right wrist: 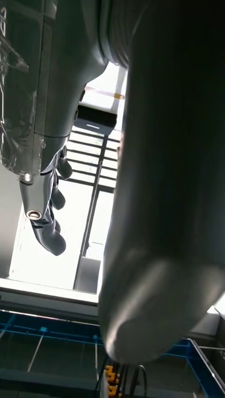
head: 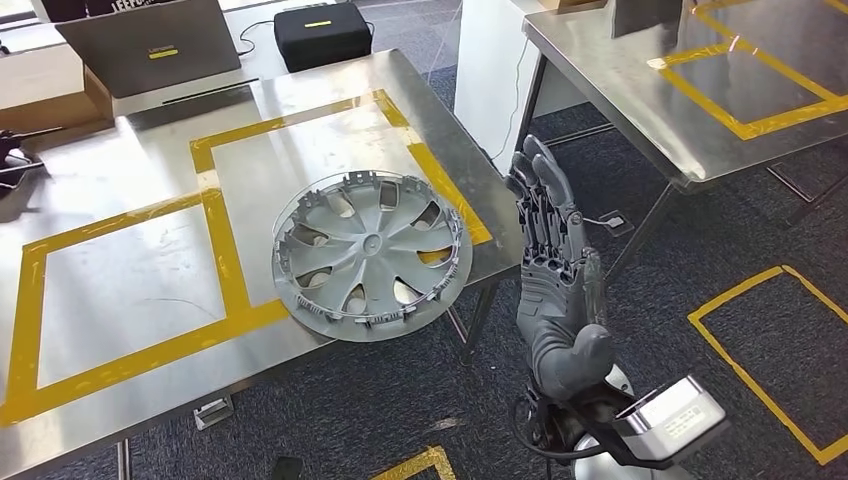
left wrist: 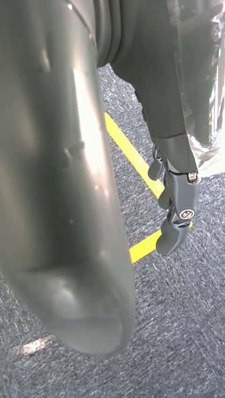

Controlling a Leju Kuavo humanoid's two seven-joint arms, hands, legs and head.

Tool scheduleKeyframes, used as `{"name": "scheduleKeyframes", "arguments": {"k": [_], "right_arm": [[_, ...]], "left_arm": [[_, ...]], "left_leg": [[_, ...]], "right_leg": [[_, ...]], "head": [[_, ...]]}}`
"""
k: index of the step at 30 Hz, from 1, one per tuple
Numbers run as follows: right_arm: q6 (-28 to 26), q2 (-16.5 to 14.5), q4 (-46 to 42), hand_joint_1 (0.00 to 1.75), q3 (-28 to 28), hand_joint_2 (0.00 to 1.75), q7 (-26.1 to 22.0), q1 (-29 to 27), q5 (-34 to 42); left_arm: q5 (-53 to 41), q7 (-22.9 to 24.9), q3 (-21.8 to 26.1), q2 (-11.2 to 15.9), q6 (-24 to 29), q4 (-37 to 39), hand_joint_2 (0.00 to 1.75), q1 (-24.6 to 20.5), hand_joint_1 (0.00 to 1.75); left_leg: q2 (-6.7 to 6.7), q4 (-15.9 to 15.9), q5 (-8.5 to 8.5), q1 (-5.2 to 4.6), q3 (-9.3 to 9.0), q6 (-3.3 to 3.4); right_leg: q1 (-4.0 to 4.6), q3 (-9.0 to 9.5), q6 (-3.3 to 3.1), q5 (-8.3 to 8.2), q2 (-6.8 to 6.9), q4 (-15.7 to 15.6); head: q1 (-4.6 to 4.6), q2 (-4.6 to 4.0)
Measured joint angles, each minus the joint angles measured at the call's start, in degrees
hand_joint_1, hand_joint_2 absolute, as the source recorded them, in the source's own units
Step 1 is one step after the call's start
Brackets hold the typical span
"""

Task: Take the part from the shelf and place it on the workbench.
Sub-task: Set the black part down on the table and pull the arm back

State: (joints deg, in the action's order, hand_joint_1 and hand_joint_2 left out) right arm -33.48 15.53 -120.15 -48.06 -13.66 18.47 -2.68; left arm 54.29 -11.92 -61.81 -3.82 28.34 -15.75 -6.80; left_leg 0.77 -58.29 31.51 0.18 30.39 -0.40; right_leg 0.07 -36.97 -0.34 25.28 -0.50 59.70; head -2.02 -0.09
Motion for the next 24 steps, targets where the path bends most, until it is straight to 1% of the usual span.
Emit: {"name": "scheduleKeyframes", "arguments": {"k": [6, 9, 12, 14, 16, 17, 18, 19, 20, 21, 22, 23, 24], "right_arm": [[0.01, 0.33, -0.77, 0.0, 0.35, 0.0, -0.7, -0.83, 0.81], [0.11, 0.36, -0.83, 0.0, 0.49, 0.0, -0.75, -1.12, 1.08], [0.28, 0.38, -0.83, 0.0, 0.5, 0.0, -0.79, -1.22, 1.24], [0.42, 0.38, -0.82, 0.0, 0.5, 0.0, -0.85, -1.24, 1.34], [0.55, 0.39, -0.83, 0.0, 0.52, 0.0, -0.95, -1.27, 1.47], [0.61, 0.39, -0.83, 0.0, 0.55, 0.0, -1.01, -1.26, 1.57], [0.66, 0.4, -0.83, 0.0, 0.56, 0.0, -1.09, -1.28, 1.66], [0.7, 0.4, -0.82, 0.0, 0.57, 0.0, -1.15, -1.33, 1.76], [0.73, 0.4, -0.81, 0.0, 0.57, 0.0, -1.21, -1.39, 1.86], [0.73, 0.41, -0.8, 0.0, 0.57, 0.0, -1.25, -1.48, 1.93], [0.74, 0.42, -0.8, 0.0, 0.57, 0.0, -1.26, -1.54, 1.98], [0.74, 0.42, -0.79, 0.0, 0.57, 0.0, -1.27, -1.57, 1.98], [0.75, 0.43, -0.79, 0.0, 0.57, 0.0, -1.29, -1.58, 1.98]], "left_arm": [[-0.31, 0.29, 0.02, 0.09, 0.23, -0.01, 0.0, -0.33, 0.0], [-0.35, 0.71, 0.02, 0.21, 0.25, -0.02, 0.0, -0.36, 0.0], [-0.39, 1.02, 0.02, 0.32, 0.25, -0.03, 0.0, -0.39, 0.0], [-0.39, 1.12, 0.02, 0.36, 0.27, -0.03, 0.0, -0.4, 0.0], [-0.39, 1.15, 0.02, 0.36, 0.34, -0.05, 0.0, -0.42, 0.0], [-0.39, 1.16, 0.02, 0.35, 0.42, -0.06, 0.0, -0.44, 0.0], [-0.39, 1.17, 0.02, 0.34, 0.49, -0.07, 0.0, -0.45, 0.0], [-0.38, 1.18, 0.02, 0.34, 0.57, -0.08, 0.0, -0.45, 0.0], [-0.36, 1.2, 0.02, 0.34, 0.62, -0.08, 0.0, -0.43, 0.0], [-0.34, 1.23, 0.02, 0.35, 0.64, -0.08, 0.0, -0.4, 0.0], [-0.32, 1.25, 0.02, 0.35, 0.65, -0.08, 0.0, -0.37, 0.0], [-0.31, 1.27, 0.02, 0.35, 0.65, -0.08, 0.0, -0.36, 0.0], [-0.31, 1.28, 0.02, 0.35, 0.65, -0.08, 0.0, -0.35, 0.0]], "left_leg": [[0.01, -0.04, 0.02, -0.15, -0.01, 0.05], [0.01, -0.08, 0.04, -0.31, 0.0, 0.19], [0.01, -0.22, 0.04, -0.55, 0.04, 0.56], [0.02, -0.25, -0.06, -0.7, 0.08, 0.9], [-0.09, 0.41, -0.6, -0.48, -0.17, 1.38], [-0.17, 0.85, -0.92, -0.25, -0.36, 1.65], [-0.26, 1.25, -1.2, 0.0, -0.55, 1.85], [-0.33, 1.42, -1.32, 0.15, -0.65, 1.95], [-0.34, 1.44, -1.34, 0.23, -0.65, 2.0], [-0.34, 1.41, -1.31, 0.27, -0.66, 1.96], [-0.34, 1.37, -1.25, 0.33, -0.67, 1.88], [-0.33, 1.27, -1.15, 0.41, -0.69, 1.73], [-0.3, 1.1, -0.98, 0.53, -0.72, 1.5]], "right_leg": [[-0.19, 0.0, 0.13, -0.08, -0.01, -0.03], [-0.34, 0.01, 0.25, -0.12, -0.01, -0.03], [-0.58, 0.01, 0.52, -0.21, -0.01, -0.04], [-0.73, 0.07, 0.85, -0.37, -0.01, -0.21], [-0.68, 0.18, 1.26, -0.35, -0.01, -0.33], [-0.64, -0.09, 1.47, 0.29, 0.02, 0.39], [-0.64, -0.84, 1.65, 1.51, 0.04, 2.21], [-0.73, -2.15, 1.82, 3.22, 0.1, 5.19], [-0.86, -3.81, 1.99, 4.98, 0.11, 8.86], [-1.01, -5.32, 2.16, 6.17, 0.13, 12.15], [-1.15, -6.2, 2.32, 6.42, 0.15, 14.03], [-1.27, -6.13, 2.46, 5.61, 0.16, 13.85], [-1.37, -5.16, 2.57, 4.0, 0.17, 11.8]], "head": [[0.02, 0.0], [0.01, 0.0], [0.01, 0.0], [0.03, 0.0], [0.02, 0.0], [-0.05, 0.0], [-0.13, 0.0], [-0.22, 0.0], [-0.28, 0.0], [-0.31, 0.0], [-0.33, 0.0], [-0.33, 0.0], [-0.34, 0.0]]}}
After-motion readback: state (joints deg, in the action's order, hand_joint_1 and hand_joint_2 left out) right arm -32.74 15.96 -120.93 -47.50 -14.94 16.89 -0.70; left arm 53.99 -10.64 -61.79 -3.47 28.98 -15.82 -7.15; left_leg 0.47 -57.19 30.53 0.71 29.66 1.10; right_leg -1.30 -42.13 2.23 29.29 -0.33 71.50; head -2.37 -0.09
